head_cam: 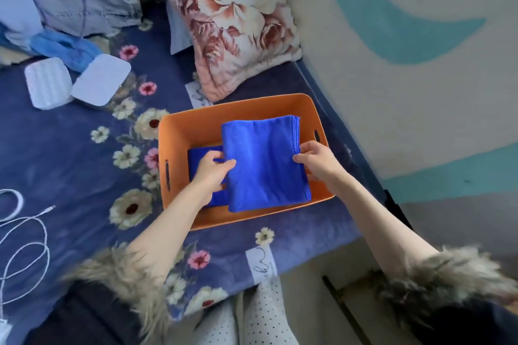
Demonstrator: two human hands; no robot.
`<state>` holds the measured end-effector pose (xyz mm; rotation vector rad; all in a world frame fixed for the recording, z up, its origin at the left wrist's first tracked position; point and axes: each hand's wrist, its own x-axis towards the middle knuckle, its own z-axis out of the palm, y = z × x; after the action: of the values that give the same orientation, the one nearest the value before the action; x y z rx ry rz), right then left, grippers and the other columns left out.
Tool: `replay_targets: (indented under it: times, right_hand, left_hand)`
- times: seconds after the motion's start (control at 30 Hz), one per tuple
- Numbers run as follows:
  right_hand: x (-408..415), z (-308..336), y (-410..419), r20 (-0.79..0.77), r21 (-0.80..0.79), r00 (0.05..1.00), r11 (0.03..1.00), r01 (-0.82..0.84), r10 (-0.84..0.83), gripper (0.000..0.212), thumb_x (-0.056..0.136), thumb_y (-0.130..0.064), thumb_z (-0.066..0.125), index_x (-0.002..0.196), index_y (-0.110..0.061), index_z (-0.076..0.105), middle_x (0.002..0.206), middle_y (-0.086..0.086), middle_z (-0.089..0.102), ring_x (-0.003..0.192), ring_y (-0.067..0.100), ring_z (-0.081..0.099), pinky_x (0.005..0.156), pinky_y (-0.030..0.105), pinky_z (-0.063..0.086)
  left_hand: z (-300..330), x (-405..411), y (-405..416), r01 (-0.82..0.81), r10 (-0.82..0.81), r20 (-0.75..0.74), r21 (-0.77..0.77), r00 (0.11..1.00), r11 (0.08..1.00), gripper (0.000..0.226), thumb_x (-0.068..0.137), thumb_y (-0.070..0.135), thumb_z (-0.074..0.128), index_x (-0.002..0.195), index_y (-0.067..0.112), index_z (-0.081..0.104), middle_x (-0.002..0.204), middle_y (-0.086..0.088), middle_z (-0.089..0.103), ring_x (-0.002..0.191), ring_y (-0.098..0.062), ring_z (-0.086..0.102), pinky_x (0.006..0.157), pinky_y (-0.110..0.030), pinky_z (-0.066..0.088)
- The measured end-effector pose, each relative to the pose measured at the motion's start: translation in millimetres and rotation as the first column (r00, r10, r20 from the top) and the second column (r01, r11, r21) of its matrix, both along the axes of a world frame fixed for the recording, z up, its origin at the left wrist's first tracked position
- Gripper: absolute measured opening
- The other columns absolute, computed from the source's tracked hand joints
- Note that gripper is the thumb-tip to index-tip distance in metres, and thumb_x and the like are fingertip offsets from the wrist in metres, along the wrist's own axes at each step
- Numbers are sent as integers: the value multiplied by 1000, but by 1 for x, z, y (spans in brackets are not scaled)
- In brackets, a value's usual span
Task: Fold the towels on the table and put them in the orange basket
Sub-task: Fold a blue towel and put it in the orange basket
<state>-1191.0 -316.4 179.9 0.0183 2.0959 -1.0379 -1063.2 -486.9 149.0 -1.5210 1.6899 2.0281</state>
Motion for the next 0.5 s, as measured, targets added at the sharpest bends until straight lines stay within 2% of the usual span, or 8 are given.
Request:
replay_targets:
  times: [0.07, 0.17, 0.37, 0.5]
  right_hand:
    - [-11, -25, -9, -30, 94, 996, 992, -80, 83, 14, 87, -17, 55, 101, -18, 51, 97, 1, 57, 92, 21, 59, 77, 37, 53]
    - [-21, -60, -18, -62, 192, 983, 969, -159, 173, 12, 87, -16, 54, 97, -15, 49, 90, 0, 54, 84, 20, 55, 64, 29, 45]
    - [-37, -112, -25, -74, 330, 962, 917, -226, 264, 21, 89, -15, 54, 108, -10, 48, 95, 1, 50, 88, 20, 51, 75, 32, 43]
    - [-39, -128, -30, -49, 402, 963, 888, -224, 265, 27, 89, -16, 52, 114, -8, 45, 106, 9, 55, 99, 29, 56, 79, 35, 44]
  left_hand:
    - [-24, -11, 1, -24, 23, 49, 27, 999, 999, 26, 90, 14, 60, 113, 17, 47, 112, -4, 60, 87, -15, 59, 60, -30, 49]
    - [-62, -25, 6, -75, 69, 115, 53, 991, 996, 22, 89, 11, 59, 108, 16, 49, 113, -5, 61, 85, -17, 60, 59, -29, 49]
    - [-127, -49, 14, -39, 23, 223, 69, 974, 997, 17, 91, 13, 57, 105, 18, 49, 110, -6, 62, 97, -23, 63, 78, -40, 55]
    - [-148, -58, 16, -42, 15, 257, 101, 966, 994, 15, 92, 12, 54, 104, 21, 49, 109, -6, 61, 98, -23, 60, 77, -38, 53]
